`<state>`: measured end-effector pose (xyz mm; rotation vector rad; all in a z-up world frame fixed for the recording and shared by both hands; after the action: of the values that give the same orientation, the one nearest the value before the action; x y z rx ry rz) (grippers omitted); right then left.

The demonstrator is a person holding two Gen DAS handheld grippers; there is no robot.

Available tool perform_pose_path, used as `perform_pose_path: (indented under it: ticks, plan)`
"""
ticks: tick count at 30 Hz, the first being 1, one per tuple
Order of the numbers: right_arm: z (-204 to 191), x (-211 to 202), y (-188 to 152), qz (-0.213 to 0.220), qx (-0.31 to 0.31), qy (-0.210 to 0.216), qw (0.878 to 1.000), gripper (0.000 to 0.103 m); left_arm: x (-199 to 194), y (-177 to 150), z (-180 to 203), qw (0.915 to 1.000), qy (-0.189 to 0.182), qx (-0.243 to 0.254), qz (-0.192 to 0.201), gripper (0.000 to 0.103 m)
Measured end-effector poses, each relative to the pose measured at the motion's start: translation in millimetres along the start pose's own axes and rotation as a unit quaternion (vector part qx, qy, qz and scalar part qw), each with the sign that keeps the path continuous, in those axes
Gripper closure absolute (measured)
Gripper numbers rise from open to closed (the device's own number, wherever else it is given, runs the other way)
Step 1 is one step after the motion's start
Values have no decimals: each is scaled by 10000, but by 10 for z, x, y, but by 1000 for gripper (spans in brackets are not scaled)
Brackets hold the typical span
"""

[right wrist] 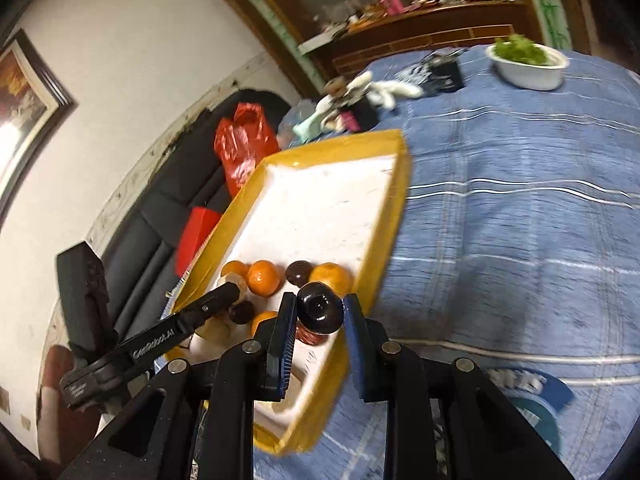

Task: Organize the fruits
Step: 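Carry the yam piece and plum into the tray and open both tools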

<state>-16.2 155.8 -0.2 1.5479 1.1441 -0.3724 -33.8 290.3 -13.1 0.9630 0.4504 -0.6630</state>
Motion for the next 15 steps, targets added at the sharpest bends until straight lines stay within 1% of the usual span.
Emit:
perform_pose_path:
  ticks: [2,4,6,9,12,15]
  plan:
    - [-103,149,2,-129,-98,-12,9999,75,1,15,-28,10000,-22,-13,6,85]
    - [-165,247,-11,-227,-145,-4,9996,75,-9,27,-44,10000,-71,-37,0,77]
    - [-219,351,-16,-339,-165,7,9993,75,-44,47,-59,9999,-126,-83,46,53]
    - [-219,449,-9,-442,-89,49,9990,74,-133,99,-71,9997,-142,-85,191,42]
    - [-193,487,1,-449,-18,18,9990,74,-210,137,-90,9993,-161,-123,303,35]
    - [-162,487,30,-419,64,16,9991,73,-247,155,-102,9991,-153,-177,357,34]
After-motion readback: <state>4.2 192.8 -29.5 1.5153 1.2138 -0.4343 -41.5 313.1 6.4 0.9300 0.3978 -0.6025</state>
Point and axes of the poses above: each gripper's, at about its wrist camera, not at the fingertips, and x roughly the way its jaws point, z to its right, y to its top, the point moved 8 cm from there along x, roughly the way its jaws point, and after that the axes turned 14 degrees about -y, right-handed, at the moved point
